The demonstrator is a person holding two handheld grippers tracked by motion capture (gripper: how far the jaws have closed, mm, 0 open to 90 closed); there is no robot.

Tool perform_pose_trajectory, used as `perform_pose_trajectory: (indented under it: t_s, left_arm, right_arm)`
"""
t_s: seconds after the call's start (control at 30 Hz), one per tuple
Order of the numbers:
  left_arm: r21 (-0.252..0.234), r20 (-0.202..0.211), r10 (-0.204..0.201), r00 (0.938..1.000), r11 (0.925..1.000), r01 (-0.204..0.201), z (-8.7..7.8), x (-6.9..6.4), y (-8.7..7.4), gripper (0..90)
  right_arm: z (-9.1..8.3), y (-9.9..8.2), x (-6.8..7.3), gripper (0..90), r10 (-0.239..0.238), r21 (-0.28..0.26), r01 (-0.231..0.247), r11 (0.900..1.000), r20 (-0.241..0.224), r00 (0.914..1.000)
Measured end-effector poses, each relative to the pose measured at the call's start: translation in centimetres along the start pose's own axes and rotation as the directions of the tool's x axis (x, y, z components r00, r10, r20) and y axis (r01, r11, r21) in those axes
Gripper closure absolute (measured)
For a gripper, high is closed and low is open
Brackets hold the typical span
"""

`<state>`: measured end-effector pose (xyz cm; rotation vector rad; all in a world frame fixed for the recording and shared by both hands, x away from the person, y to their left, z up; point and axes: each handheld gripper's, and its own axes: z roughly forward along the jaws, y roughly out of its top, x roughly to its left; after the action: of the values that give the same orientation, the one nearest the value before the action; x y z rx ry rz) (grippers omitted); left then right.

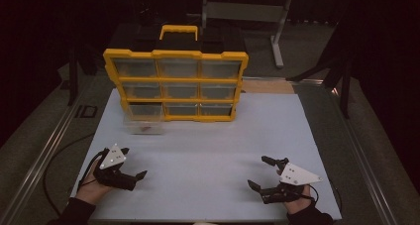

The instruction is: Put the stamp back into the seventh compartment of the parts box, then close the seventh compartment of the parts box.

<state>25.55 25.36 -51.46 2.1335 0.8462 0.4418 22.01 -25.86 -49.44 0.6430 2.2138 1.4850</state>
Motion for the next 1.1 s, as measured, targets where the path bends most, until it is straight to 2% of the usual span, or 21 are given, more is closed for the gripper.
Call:
perform_pose_trajectory:
  t_s: [0.57,0.8,1.1]
  left_arm:
    - [-0.006,0.014,-0.009,0.9999,0.9999,0.009,-0.06,0.07,-0.06,0.0]
    - [-0.012,0.05,0.002,0.9988,0.9999,-0.001,-0.19,0.03,0.06,0.0]
    - [-0.017,0.038,-0.01,0.9992,0.9998,0.011,-0.36,0.03,0.23,0.0]
  right_arm:
    - [0.08,-0.02,-0.01,11.4,-0.003,0.0,0.003,1.0,-0.003,1.0]
    - [0.01,0.0,-0.03,11.3,-0.003,0.001,0.003,1.0,-0.001,1.0]
    - [0.05,-0.01,-0.03,11.4,-0.003,0.001,0.003,1.0,-0.002,1.0]
